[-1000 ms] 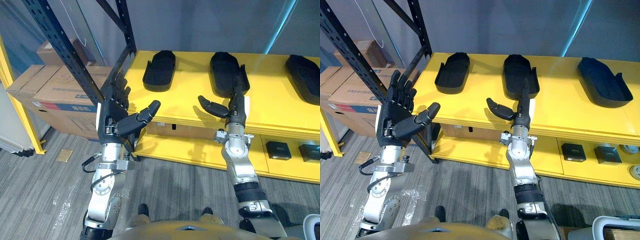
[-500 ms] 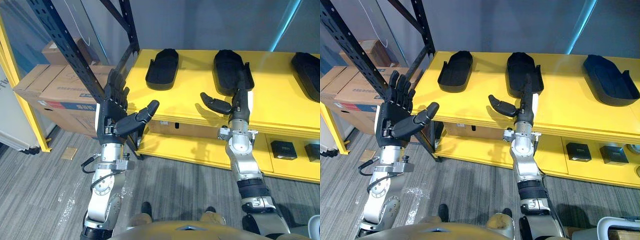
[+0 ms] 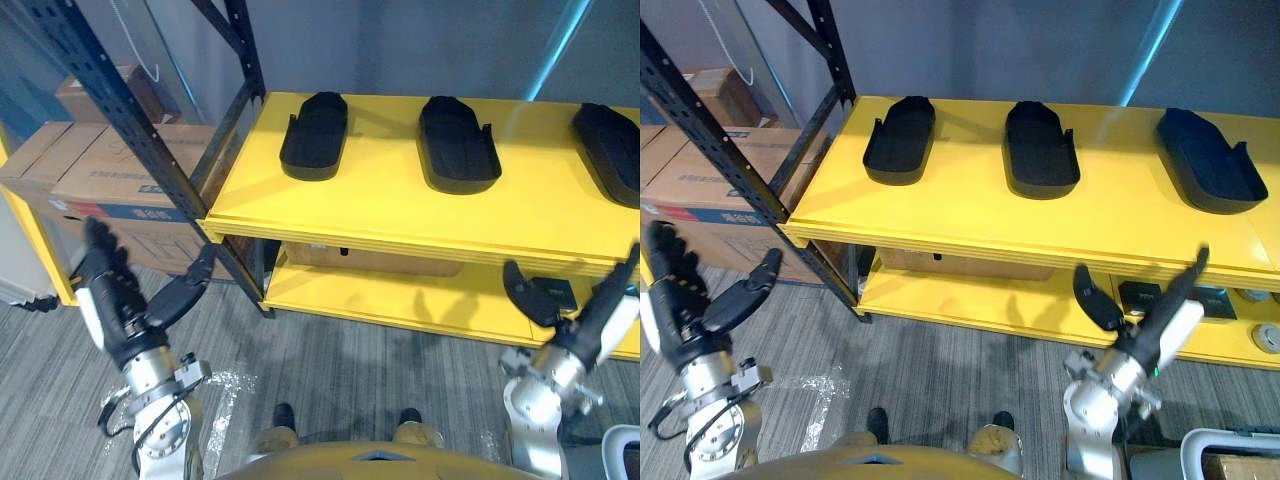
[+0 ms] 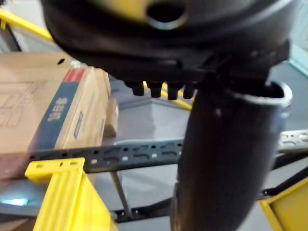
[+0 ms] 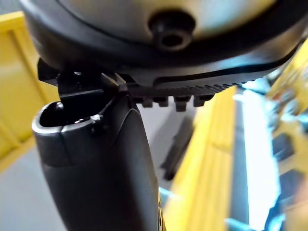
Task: Walk over and take three plastic housings, then place them on the shelf
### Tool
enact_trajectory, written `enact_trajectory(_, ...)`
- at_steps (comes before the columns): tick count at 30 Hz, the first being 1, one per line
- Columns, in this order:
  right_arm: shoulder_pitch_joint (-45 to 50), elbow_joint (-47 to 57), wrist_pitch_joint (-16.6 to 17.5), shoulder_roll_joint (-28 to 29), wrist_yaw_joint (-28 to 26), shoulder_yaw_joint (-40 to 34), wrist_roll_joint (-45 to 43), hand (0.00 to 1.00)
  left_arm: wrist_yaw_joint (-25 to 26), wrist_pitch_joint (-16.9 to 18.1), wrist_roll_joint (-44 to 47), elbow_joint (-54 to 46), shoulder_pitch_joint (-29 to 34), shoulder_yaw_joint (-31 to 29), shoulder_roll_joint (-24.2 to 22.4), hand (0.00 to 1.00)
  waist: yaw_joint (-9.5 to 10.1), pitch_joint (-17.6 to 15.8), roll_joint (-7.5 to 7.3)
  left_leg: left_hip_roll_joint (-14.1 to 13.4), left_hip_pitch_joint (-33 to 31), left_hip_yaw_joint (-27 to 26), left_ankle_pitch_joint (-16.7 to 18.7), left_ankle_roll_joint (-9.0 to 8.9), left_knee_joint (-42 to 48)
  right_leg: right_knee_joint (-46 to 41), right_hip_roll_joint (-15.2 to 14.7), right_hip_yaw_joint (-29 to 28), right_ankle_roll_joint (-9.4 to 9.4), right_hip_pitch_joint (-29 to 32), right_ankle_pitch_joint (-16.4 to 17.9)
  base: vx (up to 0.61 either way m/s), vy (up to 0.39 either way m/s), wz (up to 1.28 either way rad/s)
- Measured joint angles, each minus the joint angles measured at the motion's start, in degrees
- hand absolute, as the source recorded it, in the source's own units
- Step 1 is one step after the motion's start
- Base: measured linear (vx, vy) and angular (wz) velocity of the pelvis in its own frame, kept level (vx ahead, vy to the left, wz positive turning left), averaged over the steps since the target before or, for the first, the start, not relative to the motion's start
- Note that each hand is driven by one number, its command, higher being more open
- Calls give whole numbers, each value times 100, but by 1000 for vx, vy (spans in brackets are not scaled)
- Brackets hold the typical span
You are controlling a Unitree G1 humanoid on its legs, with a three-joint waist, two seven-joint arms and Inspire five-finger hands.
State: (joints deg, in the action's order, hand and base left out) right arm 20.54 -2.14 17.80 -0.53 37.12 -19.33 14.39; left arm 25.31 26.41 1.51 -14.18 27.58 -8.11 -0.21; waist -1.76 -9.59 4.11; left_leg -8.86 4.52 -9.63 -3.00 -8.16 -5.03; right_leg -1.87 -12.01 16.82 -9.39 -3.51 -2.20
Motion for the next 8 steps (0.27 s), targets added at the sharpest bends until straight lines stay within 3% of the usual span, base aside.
enact_trajectory(5,97,-1470,-9,92,181,-9,-449,100,736,76,-330,1442,-65,16,-34,100,-1,109,-56,-97,110,-178,51,-47,1,11,102,-140,9,-8,-13,27,-15,-15)
enact_trajectory(8,66,-2547,-140,103,-60,24,-1336,100,743,-139,30,2819,-186,16,-42,100,23,232,-161,-129,286,-265,99,-52,-1,16,125,-135,52,-169,26,26,-8,-4)
